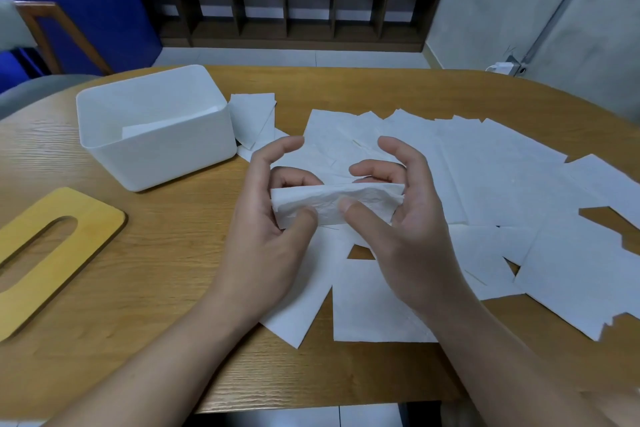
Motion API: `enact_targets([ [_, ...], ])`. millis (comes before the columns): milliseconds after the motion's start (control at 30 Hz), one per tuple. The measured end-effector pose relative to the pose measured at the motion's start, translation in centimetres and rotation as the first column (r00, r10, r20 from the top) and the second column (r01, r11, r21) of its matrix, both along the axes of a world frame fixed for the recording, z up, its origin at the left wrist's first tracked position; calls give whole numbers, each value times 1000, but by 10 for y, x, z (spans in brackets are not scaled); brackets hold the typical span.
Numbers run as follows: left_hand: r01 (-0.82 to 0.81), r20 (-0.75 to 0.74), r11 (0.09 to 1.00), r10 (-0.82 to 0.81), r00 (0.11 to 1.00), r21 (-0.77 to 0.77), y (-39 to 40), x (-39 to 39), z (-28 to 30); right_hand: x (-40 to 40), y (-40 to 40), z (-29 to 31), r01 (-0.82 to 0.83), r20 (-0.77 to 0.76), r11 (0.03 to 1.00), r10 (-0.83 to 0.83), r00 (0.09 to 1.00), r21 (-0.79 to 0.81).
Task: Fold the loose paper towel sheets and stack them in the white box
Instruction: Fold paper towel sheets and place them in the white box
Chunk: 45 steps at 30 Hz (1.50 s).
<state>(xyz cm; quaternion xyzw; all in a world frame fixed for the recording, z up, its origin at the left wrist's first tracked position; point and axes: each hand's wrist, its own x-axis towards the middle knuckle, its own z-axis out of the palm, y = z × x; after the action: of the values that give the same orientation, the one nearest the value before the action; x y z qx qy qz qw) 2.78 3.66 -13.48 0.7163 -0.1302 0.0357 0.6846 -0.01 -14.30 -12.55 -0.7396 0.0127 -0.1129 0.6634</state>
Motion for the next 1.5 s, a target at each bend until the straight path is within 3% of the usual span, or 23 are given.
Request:
enact_targets([
  [233, -25, 17, 999, 24, 1000, 48, 1, 1, -3, 1, -5, -1, -19, 6, 1000, 19, 1000, -13],
  [367, -56, -11, 998, 55, 998, -43, 3, 4, 2, 2, -15, 4, -58, -33, 997, 56, 998, -48],
  [500, -47, -104, 988, 32, 994, -144, 9, 7, 10, 3, -20, 12, -51, -87, 996, 57, 995, 67],
  [533, -39, -134, 993, 23, 991, -114, 12, 8, 13, 3, -20, 13, -28, -102, 996, 36, 994, 83],
  [600, -56, -127, 994, 68, 990, 92, 20, 9, 14, 4, -21, 13, 15, -135, 997, -5, 991, 76],
  [700, -154, 30, 927, 153, 988, 342, 31, 11, 15, 6, -19, 13, 30, -187, 999, -24, 982, 32],
  [833, -201, 84, 919, 183, 980, 340, 43, 13, 19, 7, -16, 13, 52, -214, 998, -57, 975, -28],
  [1067, -101, 53, 934, 88, 995, 342, 69, 16, 34, 22, 10, 27, 116, -138, 988, -130, 982, -106],
  [1167, -180, 106, 933, 155, 982, 312, 86, 22, 41, 37, 27, 43, 111, -97, 983, -127, 987, -148],
  [1267, -344, 245, 882, 273, 930, 323, 104, 33, 51, 60, 53, 64, 58, -32, 984, -64, 997, -168],
  [1367, -509, 399, 772, 360, 844, 381, 124, 52, 57, 95, 83, 79, 17, 106, 973, 8, 994, -229],
  [1500, -608, 407, 655, 455, 792, 448, 150, 75, 51, 149, 122, 84, -13, 187, 914, 98, 977, -406],
])
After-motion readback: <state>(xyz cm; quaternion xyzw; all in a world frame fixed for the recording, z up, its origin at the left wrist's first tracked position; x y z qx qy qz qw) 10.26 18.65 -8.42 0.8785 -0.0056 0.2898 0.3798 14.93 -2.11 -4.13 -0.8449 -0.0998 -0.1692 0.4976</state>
